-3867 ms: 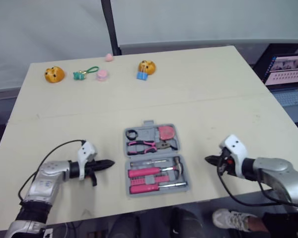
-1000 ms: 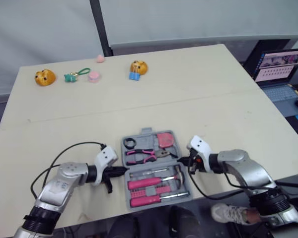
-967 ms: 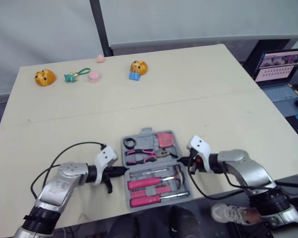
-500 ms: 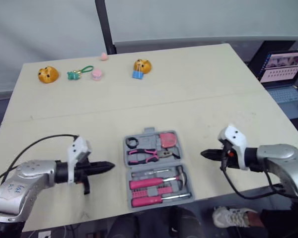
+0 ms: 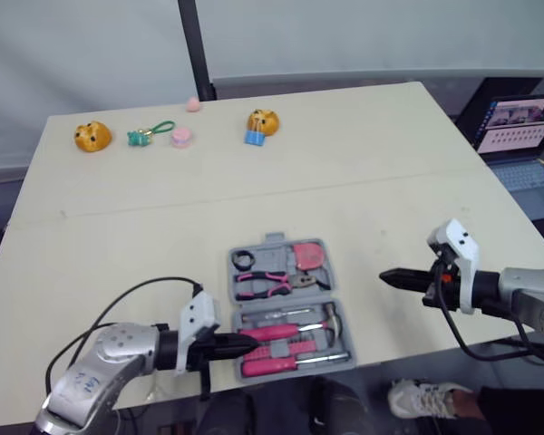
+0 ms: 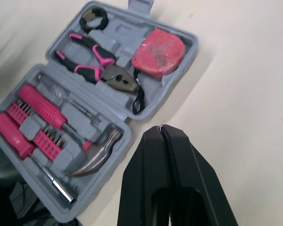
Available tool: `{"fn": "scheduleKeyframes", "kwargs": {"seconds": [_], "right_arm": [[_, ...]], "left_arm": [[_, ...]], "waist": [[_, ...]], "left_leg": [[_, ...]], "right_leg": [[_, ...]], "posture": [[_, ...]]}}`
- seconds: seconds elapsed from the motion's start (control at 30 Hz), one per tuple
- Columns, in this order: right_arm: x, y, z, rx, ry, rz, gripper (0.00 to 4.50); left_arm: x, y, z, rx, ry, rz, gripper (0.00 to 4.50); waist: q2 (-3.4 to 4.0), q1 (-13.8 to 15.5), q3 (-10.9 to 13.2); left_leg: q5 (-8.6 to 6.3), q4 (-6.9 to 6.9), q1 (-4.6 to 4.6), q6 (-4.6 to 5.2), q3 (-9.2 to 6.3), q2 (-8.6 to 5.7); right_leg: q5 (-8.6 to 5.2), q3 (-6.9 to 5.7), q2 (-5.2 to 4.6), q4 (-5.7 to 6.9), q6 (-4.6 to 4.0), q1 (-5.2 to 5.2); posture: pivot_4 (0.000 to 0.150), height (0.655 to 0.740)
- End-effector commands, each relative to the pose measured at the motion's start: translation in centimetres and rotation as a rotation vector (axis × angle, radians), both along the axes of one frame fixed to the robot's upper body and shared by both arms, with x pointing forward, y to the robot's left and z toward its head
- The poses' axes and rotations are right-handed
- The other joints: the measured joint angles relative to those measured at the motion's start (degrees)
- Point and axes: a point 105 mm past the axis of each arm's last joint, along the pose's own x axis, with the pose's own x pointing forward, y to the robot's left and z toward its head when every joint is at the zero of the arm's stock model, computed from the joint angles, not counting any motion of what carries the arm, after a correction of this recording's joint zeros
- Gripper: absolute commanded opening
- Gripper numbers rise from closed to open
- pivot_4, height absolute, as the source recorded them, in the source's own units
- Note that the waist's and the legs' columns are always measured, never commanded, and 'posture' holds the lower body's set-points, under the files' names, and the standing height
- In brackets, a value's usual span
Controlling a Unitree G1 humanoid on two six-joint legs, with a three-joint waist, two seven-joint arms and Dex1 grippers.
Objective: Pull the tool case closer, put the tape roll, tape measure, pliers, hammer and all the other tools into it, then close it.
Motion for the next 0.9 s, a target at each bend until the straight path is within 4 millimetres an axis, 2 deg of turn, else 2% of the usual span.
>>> {"fn": "scheduleKeyframes", "kwargs": {"seconds": [0.03, 0.33, 0.47, 0.6, 0.63, 0.67, 0.9], "right_arm": [[0.8, -0.5, 0.2, 0.009, -0.036, -0.03, 0.06], [3.0, 0.4, -0.4, 0.081, 0.008, -0.024, 0.06], [3.9, 1.4, -0.6, 0.185, 0.1, -0.005, 1.25], [5.2, 2.5, -0.7, 0.26, 0.173, 0.004, 3.27], [5.4, 2.8, -0.9, 0.264, 0.187, 0.01, 4.03], [5.7, 3.1, -0.9, 0.272, 0.201, 0.018, 4.36], [7.7, 5.1, -1.9, 0.351, 0.313, 0.046, 4.44]], "left_arm": [[0.1, -0.6, -1.6, 0.027, -0.041, 0.001, 0.0], [0.0, -0.2, -3.6, 0.057, -0.021, 0.045, 0.0], [-0.3, -0.1, -3.9, 0.072, -0.008, 0.042, 0.0], [-0.6, 0.2, -4.3, 0.094, 0.003, 0.045, 0.0], [-0.6, 0.3, -4.3, 0.1, 0.004, 0.046, 0.0], [-0.6, 0.4, -4.4, 0.105, 0.005, 0.048, 0.0], [-0.9, 0.6, -4.9, 0.138, 0.014, 0.045, 0.0]], "waist": [[0.0, 0.0, 0.0], [0.02, -0.1, 0.0], [0.02, -0.2, 0.0], [0.03, -0.2, 0.0], [0.03, -0.3, 0.0], [0.03, -0.3, 0.0], [0.04, -1.0, 0.0]], "left_leg": [[0.0, 0.0, -0.01, 0.0, 0.0, -0.01], [0.0, 0.0, 0.0, 0.02, 0.05, 0.03], [0.0, 0.01, 0.03, 0.02, 0.04, 0.04], [0.0, 0.01, 0.02, 0.02, 0.05, 0.04], [0.0, 0.01, 0.02, 0.02, 0.05, 0.04], [0.0, 0.01, 0.02, 0.02, 0.04, 0.05], [0.01, 0.01, 0.02, 0.03, 0.06, 0.04]], "right_leg": [[0.0, 0.0, -0.01, -0.01, 0.0, 0.0], [0.0, 0.0, -0.01, 0.01, 0.0, -0.03], [0.0, 0.0, -0.02, 0.03, 0.0, -0.02], [0.0, 0.0, -0.02, 0.04, -0.01, -0.03], [0.0, 0.0, -0.02, 0.05, -0.01, -0.02], [0.0, -0.01, -0.01, 0.04, -0.01, -0.02], [0.0, -0.02, -0.01, 0.07, -0.01, -0.03]], "posture": [[0.15, 0.7155], [0.15, 0.7155], [0.15, 0.7155], [0.15, 0.7155], [0.15, 0.7155], [0.15, 0.7155], [0.15, 0.7155]]}}
